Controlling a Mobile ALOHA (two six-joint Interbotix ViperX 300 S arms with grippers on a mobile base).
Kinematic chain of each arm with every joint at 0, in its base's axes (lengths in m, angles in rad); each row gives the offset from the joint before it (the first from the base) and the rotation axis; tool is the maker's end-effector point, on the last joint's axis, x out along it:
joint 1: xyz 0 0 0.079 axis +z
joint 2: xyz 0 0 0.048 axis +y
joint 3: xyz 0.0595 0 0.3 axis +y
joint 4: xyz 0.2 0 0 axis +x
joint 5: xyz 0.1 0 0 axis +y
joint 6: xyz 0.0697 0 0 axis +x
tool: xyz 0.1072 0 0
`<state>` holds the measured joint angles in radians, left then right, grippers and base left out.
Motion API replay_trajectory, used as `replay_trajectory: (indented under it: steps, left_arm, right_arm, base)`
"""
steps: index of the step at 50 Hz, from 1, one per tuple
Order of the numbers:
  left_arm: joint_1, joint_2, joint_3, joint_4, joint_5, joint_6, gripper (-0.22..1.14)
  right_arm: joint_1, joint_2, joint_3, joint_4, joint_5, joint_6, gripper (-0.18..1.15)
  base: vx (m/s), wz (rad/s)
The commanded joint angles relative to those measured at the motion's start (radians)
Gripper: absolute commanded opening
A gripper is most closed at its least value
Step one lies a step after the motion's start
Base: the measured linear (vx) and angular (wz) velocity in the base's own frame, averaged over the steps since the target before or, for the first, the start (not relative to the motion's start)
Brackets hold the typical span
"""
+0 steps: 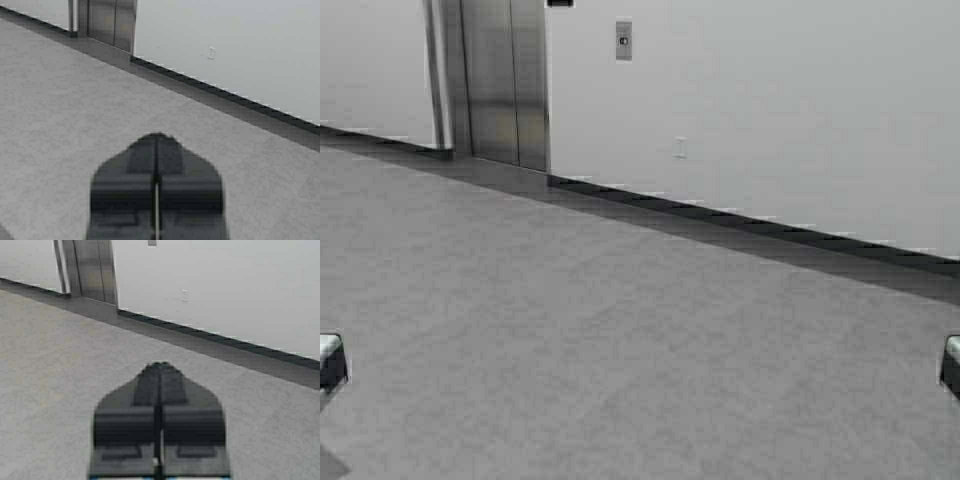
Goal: Navigate to elevator, push the call button, then enter the elevator
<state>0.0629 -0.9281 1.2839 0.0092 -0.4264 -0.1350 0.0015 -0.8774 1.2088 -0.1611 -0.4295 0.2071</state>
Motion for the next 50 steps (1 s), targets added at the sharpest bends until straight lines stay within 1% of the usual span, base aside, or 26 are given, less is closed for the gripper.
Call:
replay_trajectory:
  steps: [1, 20, 30, 41, 50]
  left_arm:
    - [-0.002, 0.008, -0.023, 0.002, -0.008, 0.0, 0.03]
    - [-0.002, 0.026, -0.028, 0.003, -0.008, -0.002, 0.03]
    - [-0.002, 0.031, -0.034, 0.006, -0.008, 0.0, 0.03]
    - [-0.002, 0.034, -0.035, 0.011, -0.008, -0.008, 0.03]
    - [0.0, 0.025, -0.035, 0.011, -0.008, -0.008, 0.03]
  right_arm:
    - [0.002, 0.006, -0.015, -0.002, -0.009, 0.0, 0.04]
    - [0.0, -0.002, -0.011, -0.003, -0.009, 0.003, 0.04]
    - [0.0, -0.037, -0.012, -0.003, -0.009, -0.002, 0.04]
    - [0.002, -0.037, -0.003, -0.003, -0.009, -0.006, 0.04]
    - [0.0, -0.029, -0.008, -0.005, -0.009, -0.006, 0.04]
  base:
    - [0.76, -0.07]
    - [0.73, -0.04]
    - [0.72, 0.06]
    - [0.71, 0.1]
    - [0.71, -0.03]
